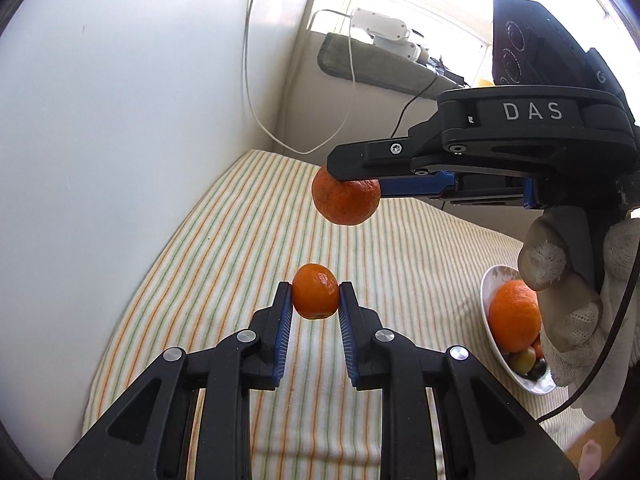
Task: Organize fruits
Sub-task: 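Lift both tangerines and carry them over the plate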
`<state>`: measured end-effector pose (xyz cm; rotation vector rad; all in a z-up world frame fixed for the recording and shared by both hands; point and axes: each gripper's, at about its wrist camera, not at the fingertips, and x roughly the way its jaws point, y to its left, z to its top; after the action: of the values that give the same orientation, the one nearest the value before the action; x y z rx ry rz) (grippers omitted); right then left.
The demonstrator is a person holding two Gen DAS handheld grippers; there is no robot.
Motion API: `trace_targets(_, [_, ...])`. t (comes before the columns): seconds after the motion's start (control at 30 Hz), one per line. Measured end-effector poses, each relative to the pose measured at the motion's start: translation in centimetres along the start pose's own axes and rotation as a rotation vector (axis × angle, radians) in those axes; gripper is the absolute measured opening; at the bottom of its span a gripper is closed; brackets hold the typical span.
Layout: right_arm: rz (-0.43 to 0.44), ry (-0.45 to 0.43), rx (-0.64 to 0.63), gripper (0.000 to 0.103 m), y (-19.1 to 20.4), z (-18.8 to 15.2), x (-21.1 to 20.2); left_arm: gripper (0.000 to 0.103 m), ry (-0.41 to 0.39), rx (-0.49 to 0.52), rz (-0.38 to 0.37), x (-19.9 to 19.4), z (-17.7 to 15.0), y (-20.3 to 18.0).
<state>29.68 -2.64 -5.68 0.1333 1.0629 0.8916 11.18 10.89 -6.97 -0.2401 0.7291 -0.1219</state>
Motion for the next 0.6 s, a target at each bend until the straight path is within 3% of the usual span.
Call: trace_targets(0.6, [-0.066,-0.159,0.011,0.037,-2.7,-4.2,-12.2,0.021,-0.027,0.124,-0.119,-2.6,-1.0,-8.3])
